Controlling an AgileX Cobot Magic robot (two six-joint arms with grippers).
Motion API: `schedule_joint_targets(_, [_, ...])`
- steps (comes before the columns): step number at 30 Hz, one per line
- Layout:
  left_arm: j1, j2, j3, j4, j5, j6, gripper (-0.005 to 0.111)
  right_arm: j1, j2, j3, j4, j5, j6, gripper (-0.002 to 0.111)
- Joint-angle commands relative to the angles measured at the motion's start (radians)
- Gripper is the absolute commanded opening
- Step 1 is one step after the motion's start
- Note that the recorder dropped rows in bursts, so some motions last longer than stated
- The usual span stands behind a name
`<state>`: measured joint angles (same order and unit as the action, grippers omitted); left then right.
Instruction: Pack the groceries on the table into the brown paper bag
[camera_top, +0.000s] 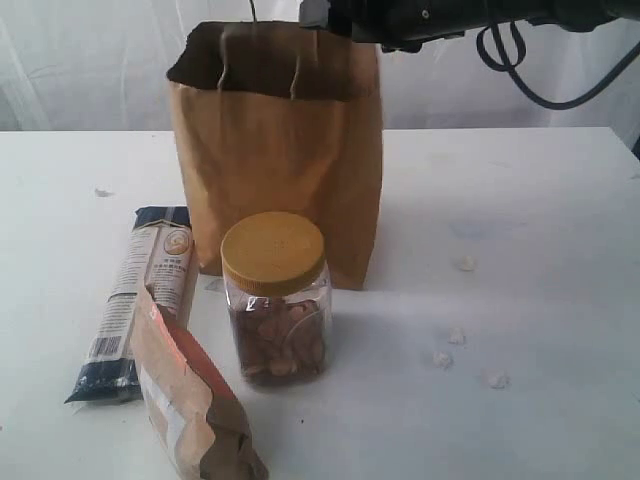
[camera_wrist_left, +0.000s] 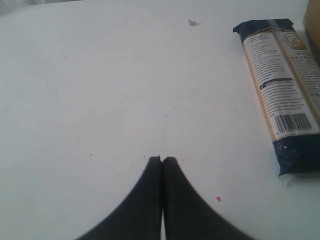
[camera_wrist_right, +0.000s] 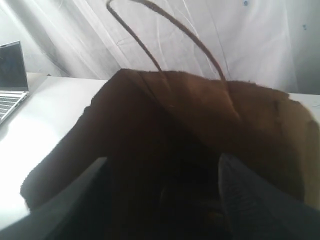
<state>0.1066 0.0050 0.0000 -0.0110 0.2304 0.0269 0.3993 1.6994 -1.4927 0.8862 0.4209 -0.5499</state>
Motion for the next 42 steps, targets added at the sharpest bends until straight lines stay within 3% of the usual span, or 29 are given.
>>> schedule_joint_targets(1, [-0.003, -0.005, 0.0, -0.005, 0.001, -0.001, 0.0, 0.0, -0.011, -0.006, -0.008, 0.001, -0.01, 0.058])
schedule_joint_targets(7, [-0.003, -0.005, 0.0, -0.005, 0.001, -0.001, 0.0, 0.0, -0.013, -0.006, -0.008, 0.046, -0.01, 0.058])
schedule_joint_targets(13, [-0.003, -0.005, 0.0, -0.005, 0.001, -0.001, 0.0, 0.0, -0.048, -0.006, -0.027, 0.142, -0.01, 0.047])
schedule_joint_targets(19, [-0.003, -0.005, 0.0, -0.005, 0.001, -0.001, 0.0, 0.0, -0.144, -0.006, -0.184, 0.212, 0.002, 0.035])
schedule_joint_targets(25, [-0.003, -0.005, 0.0, -0.005, 0.001, -0.001, 0.0, 0.0, -0.278, -0.006, -0.367, 0.338, 0.017, 0.032])
schedule_joint_targets(28, [-0.003, -0.005, 0.0, -0.005, 0.001, -0.001, 0.0, 0.0, -0.342, -0.006, -0.557, 0.383, 0.067, 0.032])
schedule_joint_targets(34, [-0.003, -0.005, 0.0, -0.005, 0.001, -0.001, 0.0, -0.002, -0.412, 0.004, -1.134, 0.478, 0.342, 0.032])
schedule_joint_targets(38, [-0.003, -0.005, 0.0, -0.005, 0.001, -0.001, 0.0, -0.044, -0.392, 0.142, -1.501, 0.524, 0.684, 0.032])
schedule_joint_targets(42, [-0.003, -0.005, 0.0, -0.005, 0.001, -0.001, 0.0, -0.08, -0.336, 0.388, -1.493, 0.514, 0.794, 0.032])
